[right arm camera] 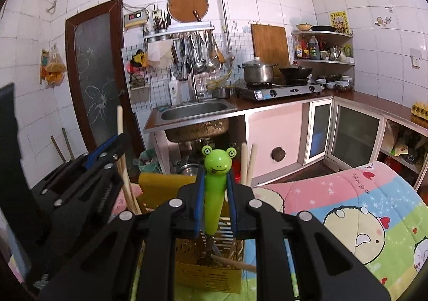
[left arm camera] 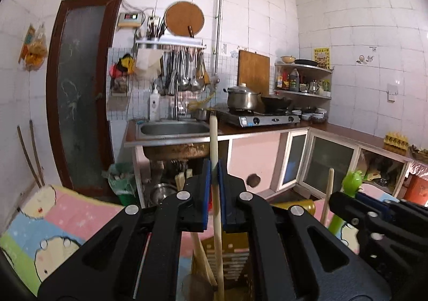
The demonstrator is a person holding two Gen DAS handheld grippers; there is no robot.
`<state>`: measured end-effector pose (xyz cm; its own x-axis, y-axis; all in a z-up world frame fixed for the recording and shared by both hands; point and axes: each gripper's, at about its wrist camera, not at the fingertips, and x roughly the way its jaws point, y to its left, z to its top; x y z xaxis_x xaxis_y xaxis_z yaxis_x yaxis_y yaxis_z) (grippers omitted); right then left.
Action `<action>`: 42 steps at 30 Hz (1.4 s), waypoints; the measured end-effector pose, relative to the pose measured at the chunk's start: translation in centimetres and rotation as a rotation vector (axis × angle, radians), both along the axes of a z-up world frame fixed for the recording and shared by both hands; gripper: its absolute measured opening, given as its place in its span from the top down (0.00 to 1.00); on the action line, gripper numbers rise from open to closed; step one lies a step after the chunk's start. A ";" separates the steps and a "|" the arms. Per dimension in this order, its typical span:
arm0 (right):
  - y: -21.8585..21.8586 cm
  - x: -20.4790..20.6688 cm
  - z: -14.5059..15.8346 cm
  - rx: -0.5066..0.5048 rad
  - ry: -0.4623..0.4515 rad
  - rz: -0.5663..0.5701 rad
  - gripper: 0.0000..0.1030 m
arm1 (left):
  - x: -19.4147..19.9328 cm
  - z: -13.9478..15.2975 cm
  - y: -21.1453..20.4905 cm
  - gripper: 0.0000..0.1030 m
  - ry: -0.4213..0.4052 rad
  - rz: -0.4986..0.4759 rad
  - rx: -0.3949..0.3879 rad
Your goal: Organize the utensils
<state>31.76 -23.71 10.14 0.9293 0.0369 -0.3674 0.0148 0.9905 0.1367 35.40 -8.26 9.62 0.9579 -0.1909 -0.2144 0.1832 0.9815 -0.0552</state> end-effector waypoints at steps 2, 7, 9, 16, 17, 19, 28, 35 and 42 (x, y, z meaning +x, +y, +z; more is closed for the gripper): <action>0.2 0.3 -0.4 -0.015 0.016 -0.005 0.85 | -0.1 -0.1 0.3 0.95 0.007 0.002 0.005; 0.3 0.5 -0.8 -0.029 0.030 -0.003 0.85 | 0.0 0.4 1.0 0.94 0.052 -0.001 0.010; 0.4 0.4 -0.5 -0.027 0.039 0.007 0.84 | -0.4 0.6 1.4 0.94 0.061 0.009 0.017; -0.2 -2.4 2.0 -0.057 0.019 -0.004 0.40 | -5.6 2.4 4.2 0.36 0.040 0.071 0.052; -0.4 -3.3 2.5 -0.065 0.013 -0.006 0.40 | -6.3 2.6 4.6 0.33 0.053 0.070 0.058; -0.5 -4.9 3.1 -0.075 0.000 -0.013 0.33 | -7.8 2.8 5.4 0.24 0.064 0.073 0.055; -0.2 -14.3 4.1 -0.125 -0.082 -0.022 0.10 | -18.0 2.8 8.0 0.05 0.010 0.080 0.003; 0.9 -21.7 0.9 -0.125 -0.086 0.012 0.04 | -24.3 -0.7 6.9 0.05 0.024 0.027 0.002; 0.7 -25.2 -4.2 -0.149 -0.035 0.017 0.04 | -28.0 -5.9 5.8 0.05 0.077 0.036 0.031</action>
